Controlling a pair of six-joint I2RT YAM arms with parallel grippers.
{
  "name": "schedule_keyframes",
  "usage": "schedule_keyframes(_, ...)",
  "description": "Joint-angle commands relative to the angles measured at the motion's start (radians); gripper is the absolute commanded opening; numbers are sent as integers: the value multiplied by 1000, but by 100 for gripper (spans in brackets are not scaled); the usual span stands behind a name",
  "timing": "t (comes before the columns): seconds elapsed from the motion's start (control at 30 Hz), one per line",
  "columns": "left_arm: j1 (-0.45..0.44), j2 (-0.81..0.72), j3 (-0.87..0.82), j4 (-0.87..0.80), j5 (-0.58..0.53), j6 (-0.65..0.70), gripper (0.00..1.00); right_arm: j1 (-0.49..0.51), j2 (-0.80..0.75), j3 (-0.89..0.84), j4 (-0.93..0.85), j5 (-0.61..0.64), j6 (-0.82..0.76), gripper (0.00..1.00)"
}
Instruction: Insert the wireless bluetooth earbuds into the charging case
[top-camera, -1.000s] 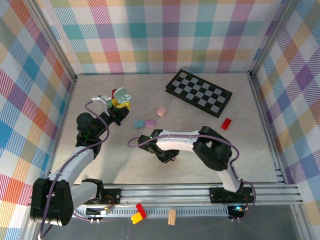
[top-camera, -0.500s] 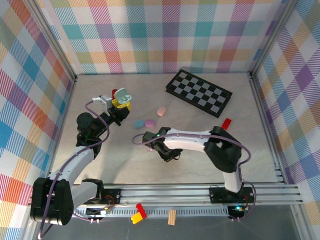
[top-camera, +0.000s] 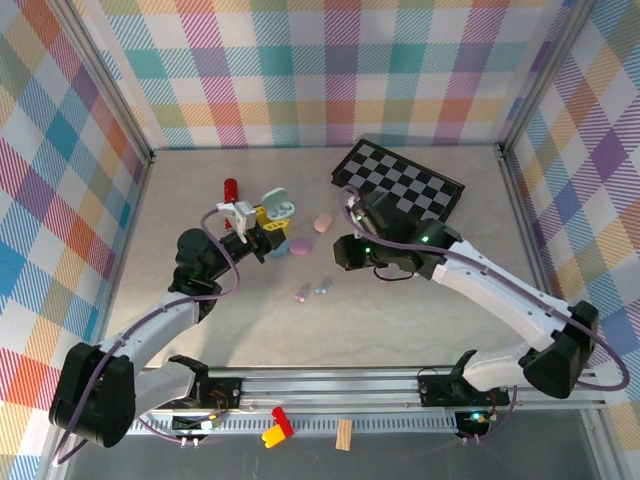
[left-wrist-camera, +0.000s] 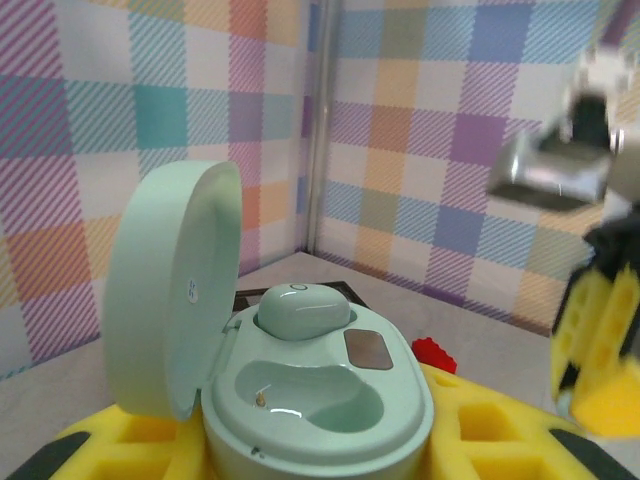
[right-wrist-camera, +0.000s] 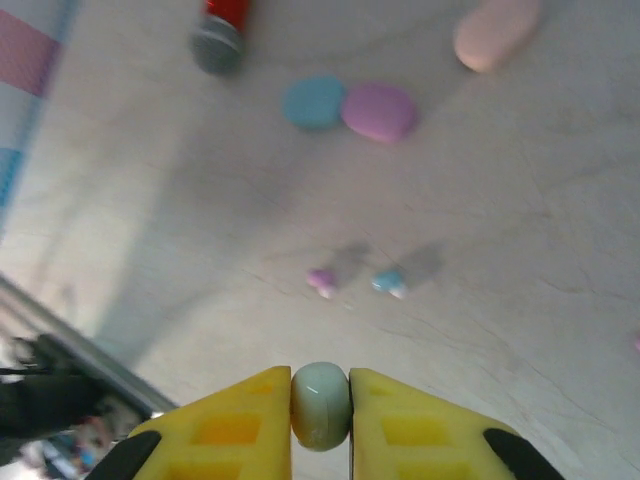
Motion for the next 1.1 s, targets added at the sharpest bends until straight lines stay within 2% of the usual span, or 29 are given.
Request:
schedule_keyframes(0.0,-53,13,47,-38,-26,90,32,-32,-37,52,119,-185,-5,17)
schedule_keyframes(0.23,-129,48,86,-80,-45,149,32,-76,-39,114,220,-317,18,17)
schedule_keyframes(0.47,-177,81,115,-90,-46,208,32,-77,48,186,210,-349,10,16)
schedule_keyframes(1.07,-192,69,107,-77,-52,219,32,-77,163,227,201,-304,2,15)
